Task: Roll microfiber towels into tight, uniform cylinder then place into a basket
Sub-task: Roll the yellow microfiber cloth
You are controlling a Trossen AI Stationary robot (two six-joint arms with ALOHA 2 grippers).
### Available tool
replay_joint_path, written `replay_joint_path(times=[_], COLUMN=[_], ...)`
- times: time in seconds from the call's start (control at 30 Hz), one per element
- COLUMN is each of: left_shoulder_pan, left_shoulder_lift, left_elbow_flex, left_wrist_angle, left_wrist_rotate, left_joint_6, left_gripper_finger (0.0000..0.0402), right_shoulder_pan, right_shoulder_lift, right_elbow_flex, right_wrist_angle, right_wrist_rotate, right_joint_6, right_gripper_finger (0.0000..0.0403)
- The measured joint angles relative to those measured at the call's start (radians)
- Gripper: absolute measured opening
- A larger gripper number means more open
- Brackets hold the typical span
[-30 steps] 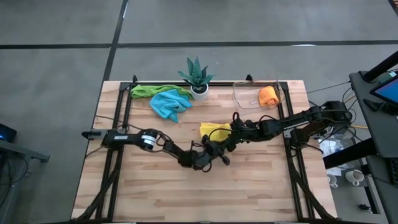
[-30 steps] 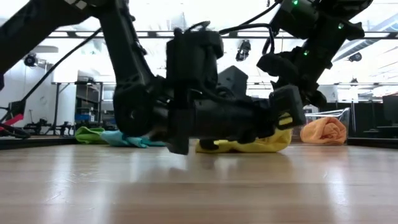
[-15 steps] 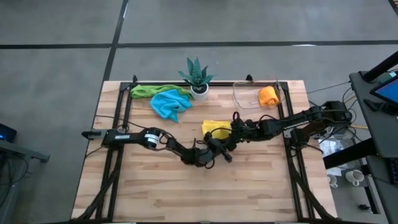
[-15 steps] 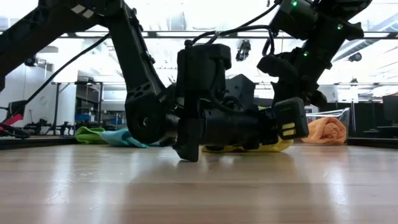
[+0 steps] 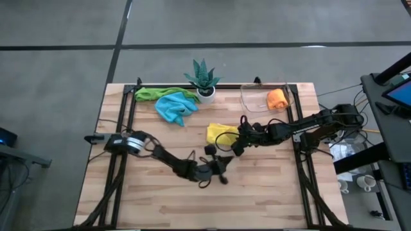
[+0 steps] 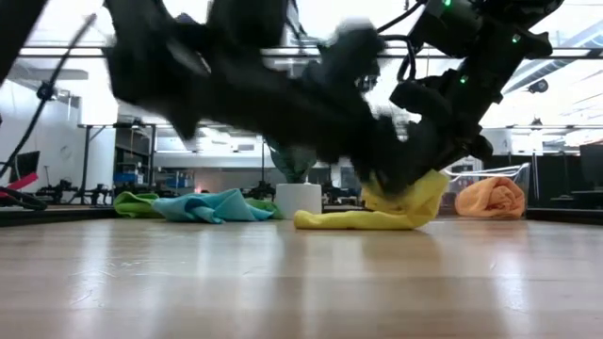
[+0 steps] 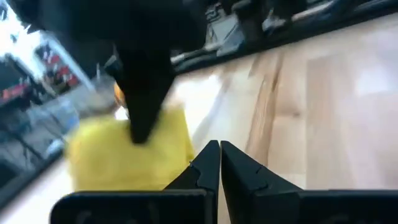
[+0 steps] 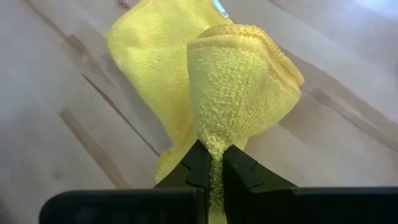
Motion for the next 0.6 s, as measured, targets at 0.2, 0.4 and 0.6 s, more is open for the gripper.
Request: replay_joint_path(times=[0.2,0.4,0.6], left_shoulder_pan=[0.043,0.327,0.493], left_shoulder_lift=[-0.301,-0.456,-0.394], left_elbow_flex=[-0.202,-0.271,-0.275], left_wrist_angle=[-0.131,-0.476,-0.537], left_wrist_rotate=[0.017,0.447,0.664], left_joint_6=[0.069,-0.106,-0.107], left_gripper_finger=[0.0000,0.0000,0.0000], right_shoulder_pan=[0.000,-0.016,-0.030], right_shoulder_lift=[0.000,-0.001,-0.001], right_elbow_flex=[0.001,0.001,0.001], right_wrist_angle=[-0.001,0.005,0.011], right_wrist_rotate=[0.014,0.027,0.072], right_joint_6=[0.000,0.003,0.027], right_gripper_finger=[0.0013,0.0013,0.0013])
